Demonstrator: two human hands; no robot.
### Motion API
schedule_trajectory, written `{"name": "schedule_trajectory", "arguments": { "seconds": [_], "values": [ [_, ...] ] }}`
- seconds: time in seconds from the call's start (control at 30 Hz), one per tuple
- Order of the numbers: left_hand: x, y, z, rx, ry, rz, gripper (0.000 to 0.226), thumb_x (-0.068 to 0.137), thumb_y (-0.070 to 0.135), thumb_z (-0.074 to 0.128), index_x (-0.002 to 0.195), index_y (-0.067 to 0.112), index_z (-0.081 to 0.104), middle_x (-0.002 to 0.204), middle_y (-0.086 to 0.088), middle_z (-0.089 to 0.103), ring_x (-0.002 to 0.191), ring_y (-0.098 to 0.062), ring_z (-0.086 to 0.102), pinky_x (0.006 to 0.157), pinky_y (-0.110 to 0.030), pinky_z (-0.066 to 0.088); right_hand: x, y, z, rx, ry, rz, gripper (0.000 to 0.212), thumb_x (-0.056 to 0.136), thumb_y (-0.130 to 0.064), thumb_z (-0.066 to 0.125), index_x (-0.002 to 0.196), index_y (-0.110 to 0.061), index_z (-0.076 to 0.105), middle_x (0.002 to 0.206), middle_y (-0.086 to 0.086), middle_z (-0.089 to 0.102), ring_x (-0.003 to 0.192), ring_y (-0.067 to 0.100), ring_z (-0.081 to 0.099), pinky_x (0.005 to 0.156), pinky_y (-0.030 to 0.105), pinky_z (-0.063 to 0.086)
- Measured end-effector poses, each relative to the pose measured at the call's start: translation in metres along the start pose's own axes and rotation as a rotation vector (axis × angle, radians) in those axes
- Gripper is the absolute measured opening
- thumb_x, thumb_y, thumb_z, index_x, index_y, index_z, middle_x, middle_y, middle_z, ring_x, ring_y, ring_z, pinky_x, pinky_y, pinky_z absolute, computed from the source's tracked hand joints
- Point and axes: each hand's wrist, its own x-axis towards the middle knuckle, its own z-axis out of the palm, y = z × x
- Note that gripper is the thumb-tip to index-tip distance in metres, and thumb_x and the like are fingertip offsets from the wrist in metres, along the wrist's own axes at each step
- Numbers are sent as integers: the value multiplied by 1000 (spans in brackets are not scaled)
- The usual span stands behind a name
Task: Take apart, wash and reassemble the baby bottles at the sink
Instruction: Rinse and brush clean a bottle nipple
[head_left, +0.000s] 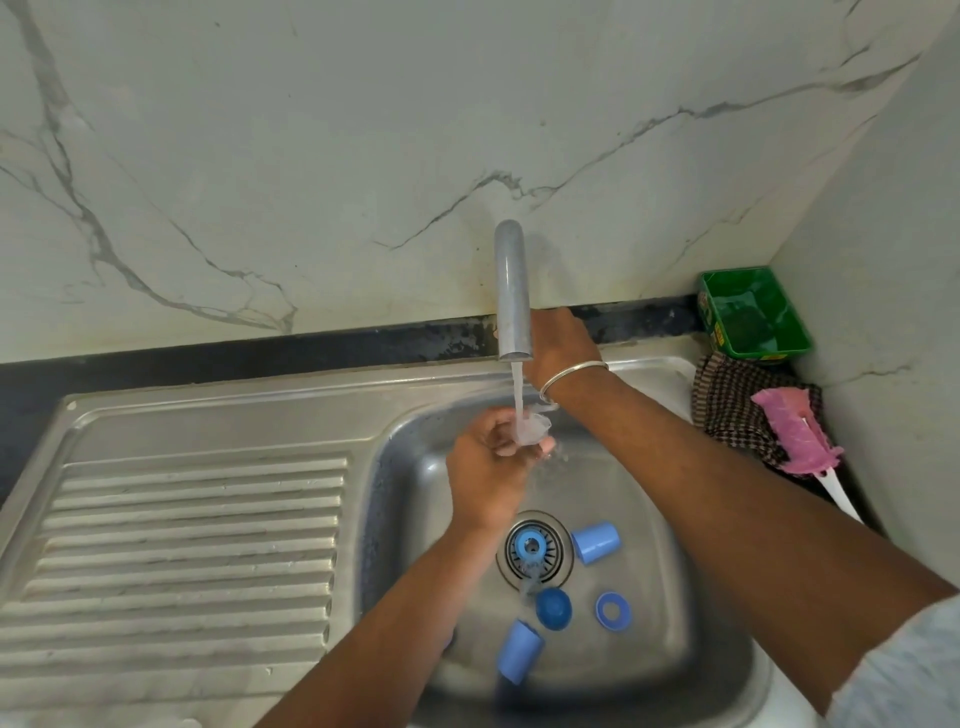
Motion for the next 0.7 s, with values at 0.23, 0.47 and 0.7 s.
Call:
{"name": "schedule_trajectory", "arguments": {
  "seconds": [0.23, 0.47, 0.7],
  "values": [
    [5, -8, 2, 114, 36, 10, 37, 73, 4, 84, 90, 31, 65, 85, 13, 75, 83, -7, 71, 82, -36, 59, 2, 1, 0, -5, 9, 13, 42, 96, -11, 48, 60, -23, 30, 84, 19, 62, 85, 39, 63, 81, 47, 54],
    [7, -2, -1, 255, -22, 113, 35, 72, 5, 85, 96, 28, 72, 86, 17, 74, 83, 0, 69, 76, -20, 57, 13, 10, 11, -28, 34, -5, 10, 94, -15, 54, 85, -11, 54, 87, 17, 64, 83, 36, 64, 78, 44, 56],
    [7, 2, -1, 14, 37, -326, 32, 81, 26, 82, 79, -4, 72, 67, -11, 69, 61, -16, 62, 70, -33, 55, 20, 29, 22, 76, 115, 34, 14, 95, -26, 52, 91, -13, 55, 89, 10, 67, 78, 26, 59, 74, 36, 52]
  ]
}}
